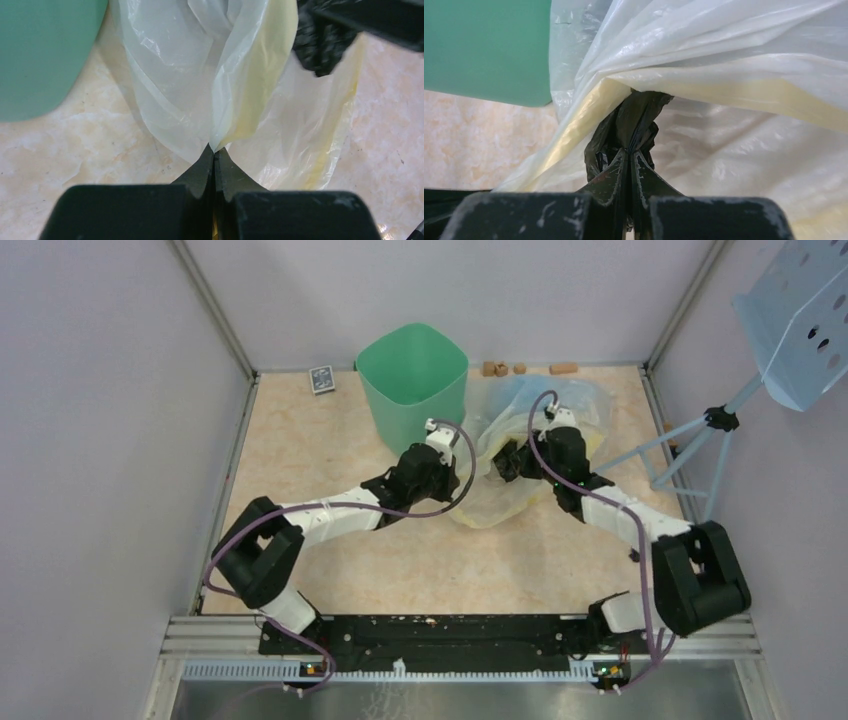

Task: Put the trash bags into the trash bin

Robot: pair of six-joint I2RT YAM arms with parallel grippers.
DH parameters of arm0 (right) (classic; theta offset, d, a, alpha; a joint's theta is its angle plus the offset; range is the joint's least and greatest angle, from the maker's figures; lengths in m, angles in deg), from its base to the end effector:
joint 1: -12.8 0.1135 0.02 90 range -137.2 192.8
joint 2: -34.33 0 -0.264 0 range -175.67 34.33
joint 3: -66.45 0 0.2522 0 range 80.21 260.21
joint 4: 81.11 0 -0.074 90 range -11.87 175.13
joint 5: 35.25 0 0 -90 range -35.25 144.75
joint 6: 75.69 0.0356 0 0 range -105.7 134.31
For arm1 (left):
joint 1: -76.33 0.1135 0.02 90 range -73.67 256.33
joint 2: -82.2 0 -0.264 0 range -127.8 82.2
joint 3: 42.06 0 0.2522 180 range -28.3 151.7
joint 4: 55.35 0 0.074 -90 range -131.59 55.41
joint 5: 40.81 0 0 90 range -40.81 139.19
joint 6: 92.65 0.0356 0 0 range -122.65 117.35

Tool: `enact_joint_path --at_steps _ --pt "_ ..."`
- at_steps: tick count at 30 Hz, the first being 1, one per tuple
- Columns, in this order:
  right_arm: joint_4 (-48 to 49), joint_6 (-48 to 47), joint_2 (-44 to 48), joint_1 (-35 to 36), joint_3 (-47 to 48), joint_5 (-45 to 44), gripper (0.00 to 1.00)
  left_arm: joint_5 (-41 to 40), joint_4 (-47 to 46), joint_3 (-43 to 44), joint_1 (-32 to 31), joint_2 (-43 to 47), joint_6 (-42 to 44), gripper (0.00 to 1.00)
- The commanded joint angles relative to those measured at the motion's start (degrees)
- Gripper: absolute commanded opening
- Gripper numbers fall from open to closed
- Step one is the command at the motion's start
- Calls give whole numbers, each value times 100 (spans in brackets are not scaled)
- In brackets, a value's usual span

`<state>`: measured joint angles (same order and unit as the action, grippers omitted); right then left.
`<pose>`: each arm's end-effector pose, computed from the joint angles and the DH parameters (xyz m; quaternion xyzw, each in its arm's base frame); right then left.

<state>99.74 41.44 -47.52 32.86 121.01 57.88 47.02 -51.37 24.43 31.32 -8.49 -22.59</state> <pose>0.2856 0.1064 0.2104 0.0380 0.8490 0.2320 0.4732 0.2483 -0.2464 0.2224 0.1767 0.8395 -0.2621 0.4420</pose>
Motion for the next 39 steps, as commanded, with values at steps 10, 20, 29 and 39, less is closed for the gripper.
enact_joint_path --at_steps 10,20,29,39 --pt "-3185 -27 3132 -80 1388 -1405 0 -207 -823 1296 -602 -1605 -33 0" --pt "-4011 -490 3814 -78 2912 -2373 0 157 -1511 4134 -613 -4040 -302 0" --pt "-4256 -613 4072 -79 2974 -1572 0 891 -998 4828 -403 -3750 -327 65" --pt "-3906 -95 3966 -52 1829 1699 0 769 167 1259 -416 -53 -558 91"
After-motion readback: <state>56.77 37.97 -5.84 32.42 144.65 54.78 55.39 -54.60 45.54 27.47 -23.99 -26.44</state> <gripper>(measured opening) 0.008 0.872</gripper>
